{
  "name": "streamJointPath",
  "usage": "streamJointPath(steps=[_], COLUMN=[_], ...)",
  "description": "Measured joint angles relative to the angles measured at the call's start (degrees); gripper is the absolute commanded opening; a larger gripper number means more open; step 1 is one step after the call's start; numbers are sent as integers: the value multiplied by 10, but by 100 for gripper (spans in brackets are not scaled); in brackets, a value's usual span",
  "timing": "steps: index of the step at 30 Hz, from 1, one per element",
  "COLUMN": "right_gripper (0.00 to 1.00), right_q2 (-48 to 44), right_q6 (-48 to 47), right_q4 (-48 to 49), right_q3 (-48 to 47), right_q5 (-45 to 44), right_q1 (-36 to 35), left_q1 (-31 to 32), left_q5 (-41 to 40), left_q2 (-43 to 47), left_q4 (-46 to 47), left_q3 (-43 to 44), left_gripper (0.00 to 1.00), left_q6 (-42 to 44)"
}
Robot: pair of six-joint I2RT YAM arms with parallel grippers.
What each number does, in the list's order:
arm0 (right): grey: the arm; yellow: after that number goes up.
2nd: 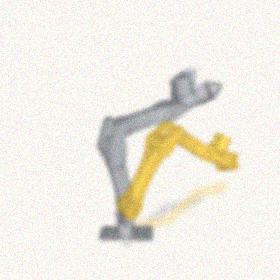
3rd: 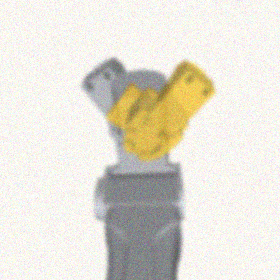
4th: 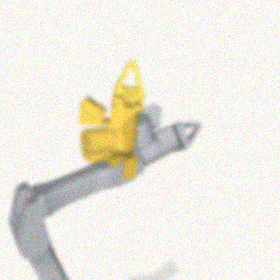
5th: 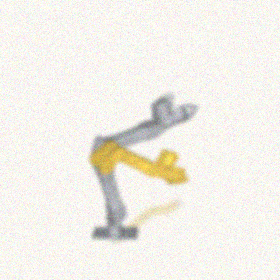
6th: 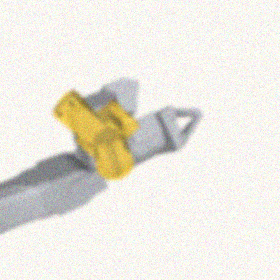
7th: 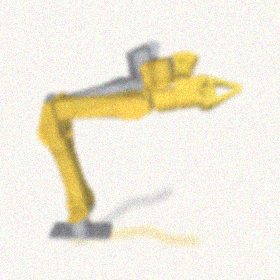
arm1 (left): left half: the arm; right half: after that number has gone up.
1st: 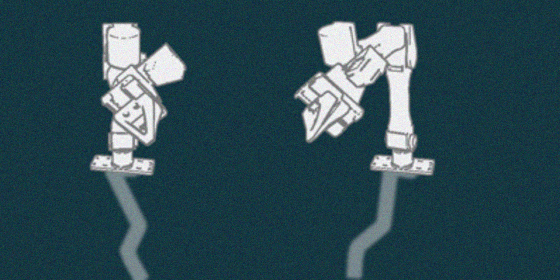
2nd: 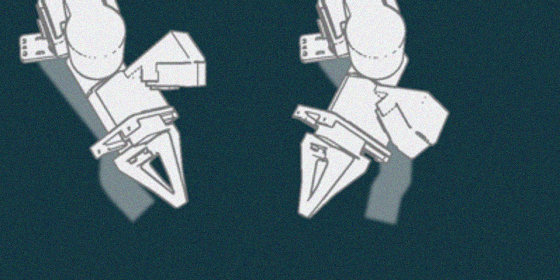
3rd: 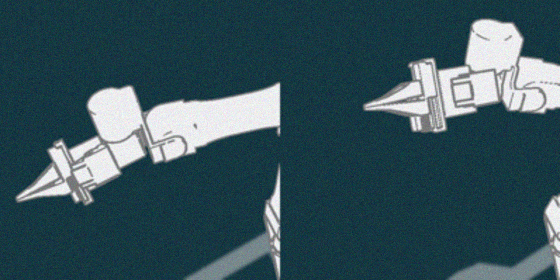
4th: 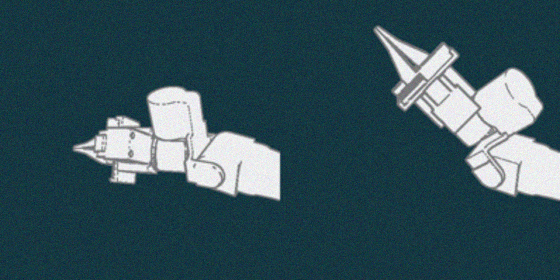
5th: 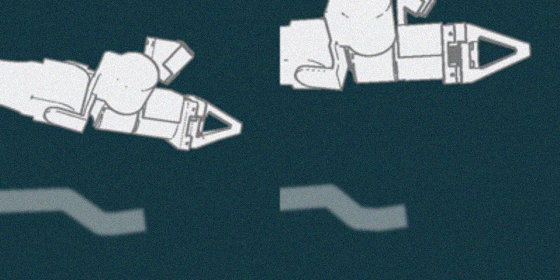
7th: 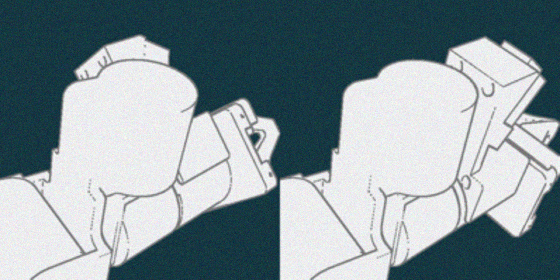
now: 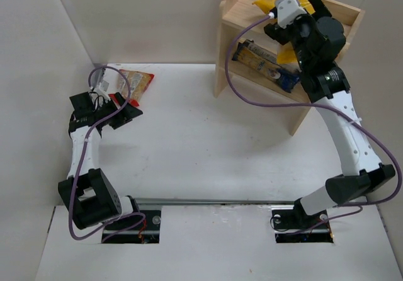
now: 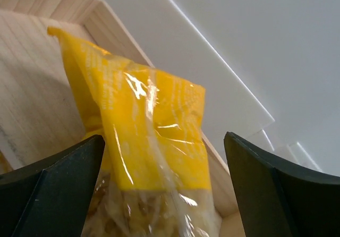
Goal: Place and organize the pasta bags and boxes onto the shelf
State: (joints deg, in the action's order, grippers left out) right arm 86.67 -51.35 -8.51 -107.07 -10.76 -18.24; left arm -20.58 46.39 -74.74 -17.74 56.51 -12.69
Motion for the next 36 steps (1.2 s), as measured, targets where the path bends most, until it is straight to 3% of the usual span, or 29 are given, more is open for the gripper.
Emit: streamJointPath(steps=[4,5,10,14,19,23,33,34,35,36], right_gripper=[100,95,45,25,20,18,20,20,21,22], right_q2=[-61,-85,-194,-234,-205,-133,-28,-20,-12,-5], right_q6=[80,106,254,403,522,569,563,556,548,540], right_q4=[4,6,9,-11,-61,-87,-126,-130,-133,-134], right_q3=[13,25,98,146,163,118,-19,-31,-40,-48], right_q5=[-32,-36,-39,-45,-35,-13,-29,-35,-41,-47], right_q1=[-37,-53,-96,-77,-23,30,93,97,102,107], left_q1=[11,12,16,17,21,26,31,34,37,42], left_q5=[0,0,-4,-6,-7,-8,-52,-70,-92,-115], left_q2=[0,0,0,0,-2,-4,-4,-6,-11,-19], left_q4=[-1,-1,-1,-1,-1,-1,-20,-30,-40,-49], left_q3=[0,0,0,0,0,0,4,11,22,38], left_gripper=[63,63,64,64,64,64,63,66,79,100], left_q6=[3,3,5,9,12,13,47,59,74,92])
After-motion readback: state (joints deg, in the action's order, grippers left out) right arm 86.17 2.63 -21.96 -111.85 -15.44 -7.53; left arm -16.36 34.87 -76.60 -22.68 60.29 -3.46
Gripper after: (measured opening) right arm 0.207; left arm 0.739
